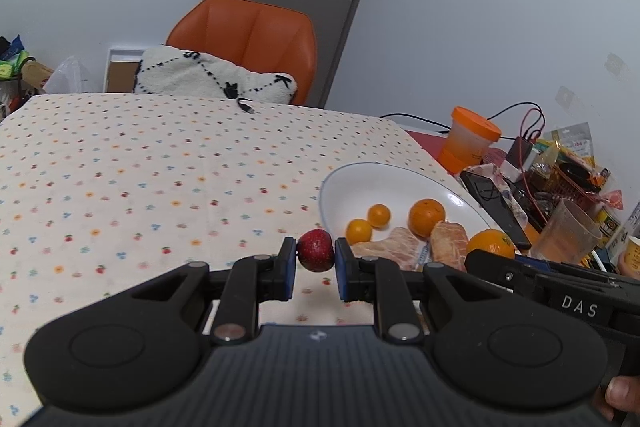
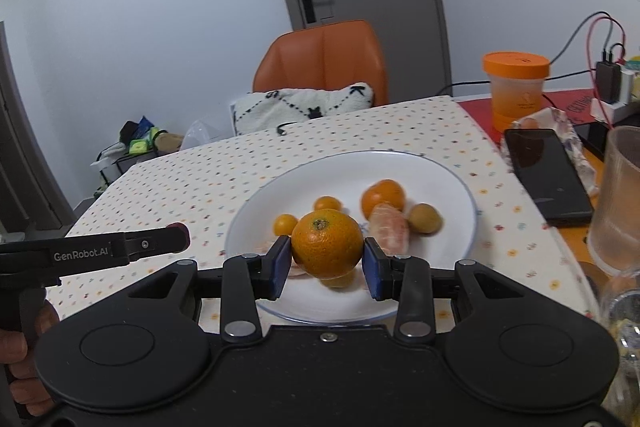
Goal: Organize fruits
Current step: 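Lower the plum and orange onto the plate and open both grippers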
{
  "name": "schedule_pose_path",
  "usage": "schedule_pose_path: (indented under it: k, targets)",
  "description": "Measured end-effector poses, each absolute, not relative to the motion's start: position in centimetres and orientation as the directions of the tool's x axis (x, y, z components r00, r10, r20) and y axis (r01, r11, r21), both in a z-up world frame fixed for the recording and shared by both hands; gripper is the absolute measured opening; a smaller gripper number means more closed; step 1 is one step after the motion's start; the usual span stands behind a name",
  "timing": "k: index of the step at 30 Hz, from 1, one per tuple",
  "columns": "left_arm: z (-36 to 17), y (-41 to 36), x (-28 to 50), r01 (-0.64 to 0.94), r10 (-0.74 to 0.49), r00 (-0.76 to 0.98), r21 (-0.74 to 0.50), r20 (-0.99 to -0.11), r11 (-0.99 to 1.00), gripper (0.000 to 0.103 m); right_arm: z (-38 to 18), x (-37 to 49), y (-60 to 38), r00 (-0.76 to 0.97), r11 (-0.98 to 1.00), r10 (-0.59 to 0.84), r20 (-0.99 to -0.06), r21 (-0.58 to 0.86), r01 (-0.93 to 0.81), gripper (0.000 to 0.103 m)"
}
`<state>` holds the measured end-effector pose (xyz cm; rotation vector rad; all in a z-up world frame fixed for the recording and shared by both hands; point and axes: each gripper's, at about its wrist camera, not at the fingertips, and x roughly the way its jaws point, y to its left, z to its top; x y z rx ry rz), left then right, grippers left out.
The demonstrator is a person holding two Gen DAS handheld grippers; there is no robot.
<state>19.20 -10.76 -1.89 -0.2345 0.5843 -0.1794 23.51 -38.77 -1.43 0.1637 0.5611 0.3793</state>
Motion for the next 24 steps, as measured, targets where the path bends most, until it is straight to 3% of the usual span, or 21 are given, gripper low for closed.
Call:
schedule_pose_path:
  k: [17, 24]
  targets:
    - [-2.5, -15.6, 20.5, 0.17, -0.288, 0.794, -0.259, -0.535, 0.951, 0.019, -2.5, 24.5, -41.7, 0.801, 0.942, 0.329, -0.501, 0.231, -0.242, 0.037]
    - [-2.6, -17.0, 20.6, 0.187, -0.295, 0.785, -0.247, -0.544, 0.951, 0.019, -2.6, 24.5, -42.3, 0.809, 0.94, 0.335, -0.484, 0.231, -0.251, 0.045]
